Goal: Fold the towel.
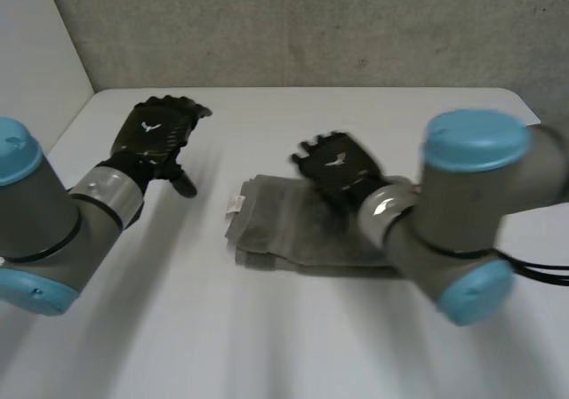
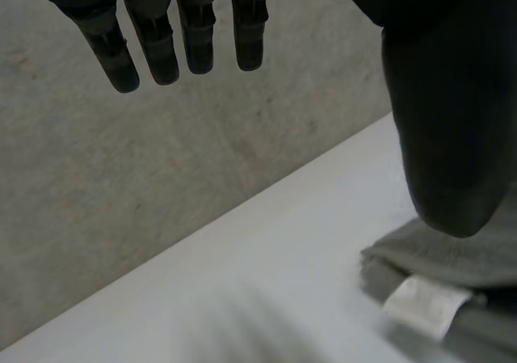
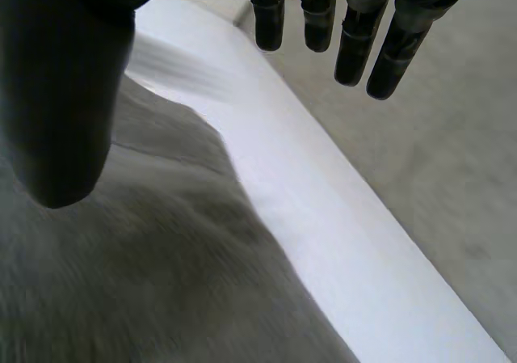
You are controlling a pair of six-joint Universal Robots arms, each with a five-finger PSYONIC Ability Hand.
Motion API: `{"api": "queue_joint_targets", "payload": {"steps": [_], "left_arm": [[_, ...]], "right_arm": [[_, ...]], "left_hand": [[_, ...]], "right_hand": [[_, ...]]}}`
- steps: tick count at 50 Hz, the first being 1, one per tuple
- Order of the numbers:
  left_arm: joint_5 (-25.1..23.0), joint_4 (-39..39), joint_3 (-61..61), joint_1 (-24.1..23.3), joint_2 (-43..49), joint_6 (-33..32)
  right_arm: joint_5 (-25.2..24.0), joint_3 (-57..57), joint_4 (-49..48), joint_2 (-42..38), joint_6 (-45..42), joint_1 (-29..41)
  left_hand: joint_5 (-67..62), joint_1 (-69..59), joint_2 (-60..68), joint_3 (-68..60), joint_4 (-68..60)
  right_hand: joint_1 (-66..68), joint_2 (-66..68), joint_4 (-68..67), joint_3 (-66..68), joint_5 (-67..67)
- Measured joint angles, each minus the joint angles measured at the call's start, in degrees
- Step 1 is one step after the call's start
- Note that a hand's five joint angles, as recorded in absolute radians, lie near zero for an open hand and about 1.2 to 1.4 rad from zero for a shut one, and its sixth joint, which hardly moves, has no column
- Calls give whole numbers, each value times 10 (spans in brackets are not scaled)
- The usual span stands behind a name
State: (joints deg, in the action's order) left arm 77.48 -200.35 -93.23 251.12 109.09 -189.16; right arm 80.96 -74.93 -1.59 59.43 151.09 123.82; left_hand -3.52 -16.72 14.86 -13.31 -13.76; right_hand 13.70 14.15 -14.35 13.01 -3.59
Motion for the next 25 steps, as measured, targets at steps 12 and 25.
{"api": "queue_joint_targets", "payload": {"steps": [12,25], "left_arm": [[1,0,52,-83,72,34],[2,2,61,-107,109,35]], "right_arm": [[-88,-212,-20,109,52,-163],[-163,-318,-101,84,12,-253]], "left_hand": [[0,0,0,0,0],[0,0,0,0,0]], "right_hand": [[-2,0,0,0,0],[95,94,0,0,-100]]}}
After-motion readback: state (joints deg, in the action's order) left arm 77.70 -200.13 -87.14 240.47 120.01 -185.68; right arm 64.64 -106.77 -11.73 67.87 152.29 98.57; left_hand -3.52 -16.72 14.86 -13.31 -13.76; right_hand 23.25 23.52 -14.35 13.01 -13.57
